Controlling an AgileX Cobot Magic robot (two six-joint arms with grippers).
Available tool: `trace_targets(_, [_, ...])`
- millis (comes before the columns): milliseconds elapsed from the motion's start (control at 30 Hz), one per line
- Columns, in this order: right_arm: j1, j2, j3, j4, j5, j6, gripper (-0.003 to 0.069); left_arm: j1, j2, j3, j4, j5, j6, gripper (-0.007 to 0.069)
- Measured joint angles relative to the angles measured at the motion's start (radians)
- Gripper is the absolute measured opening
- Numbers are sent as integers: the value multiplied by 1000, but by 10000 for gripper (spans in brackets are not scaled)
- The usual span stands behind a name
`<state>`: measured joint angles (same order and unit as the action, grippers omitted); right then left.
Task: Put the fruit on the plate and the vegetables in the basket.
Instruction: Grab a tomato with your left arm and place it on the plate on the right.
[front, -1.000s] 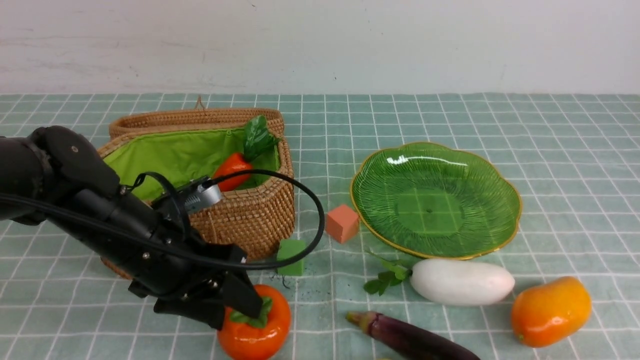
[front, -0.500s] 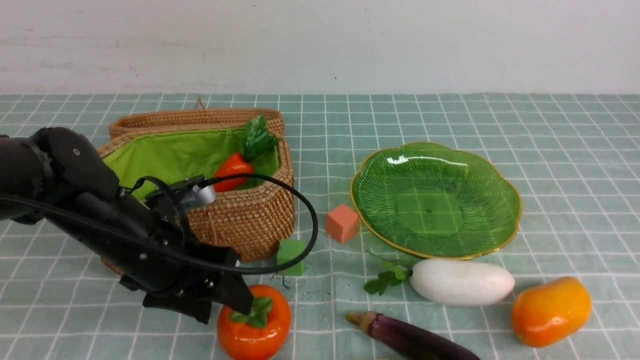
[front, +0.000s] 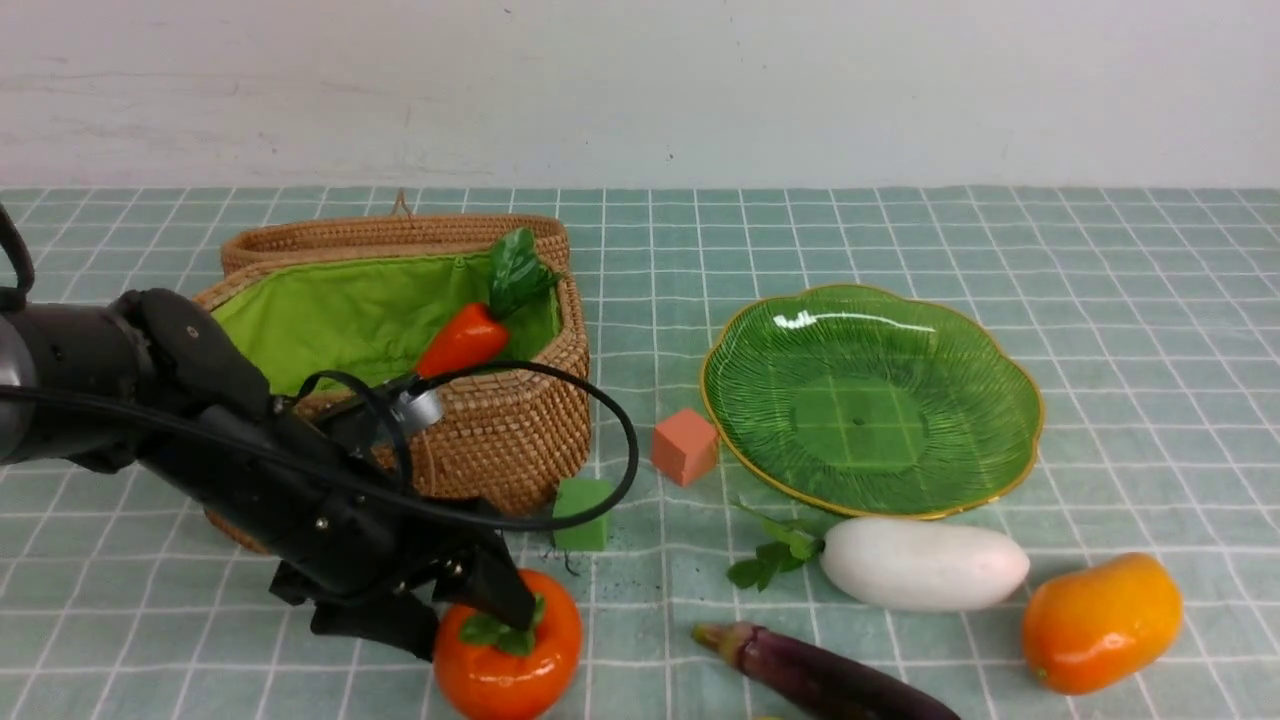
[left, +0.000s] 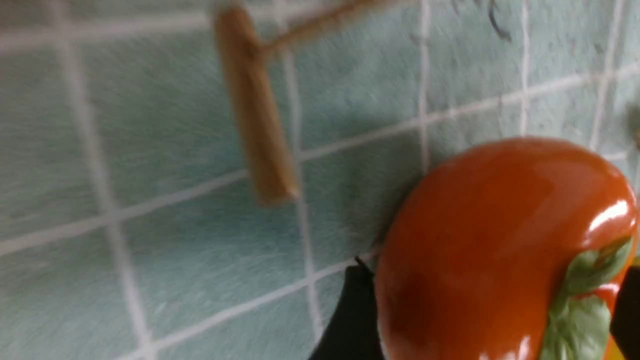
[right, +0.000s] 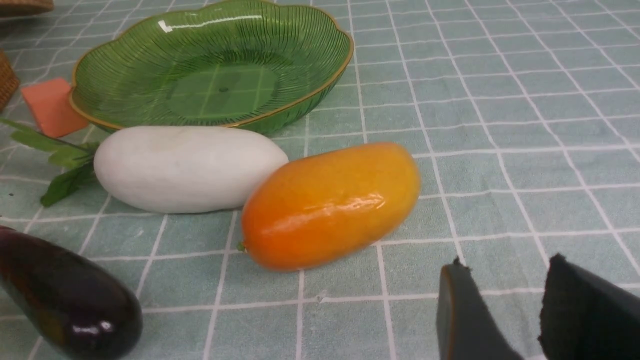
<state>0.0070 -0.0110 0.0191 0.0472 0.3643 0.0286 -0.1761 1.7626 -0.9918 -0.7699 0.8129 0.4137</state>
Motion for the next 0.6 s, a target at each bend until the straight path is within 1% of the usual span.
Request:
trace_targets(133, [0,0,0,0,0,0,244,0,9,0,-60,7,58,522])
trace_targets(167, [0,0,0,0,0,0,244,0,10,0,-62,7,58,518])
trace_targets(233, [0,0,0,0,0,0,244,0,11,0,-80,16,77,457])
trace_targets(333, [0,0,0,0,0,0,244,0,13,0,-80,29,84,375])
trace_targets(400, [0,0,0,0,0,0,244,0,13,0,-73,35,83,298])
trace_targets(433, [0,0,0,0,0,0,244,0,13,0,-72,35,83,291])
trace_targets(467, [0,0,0,0,0,0,244,0,13,0,-62,37,83,246])
trace_targets(533, [0,0,0,0,0,0,244,0,13,0,-45,37,82,194])
trace_targets(600, [0,0,0,0,0,0,244,0,13,0,-22,37,81,179])
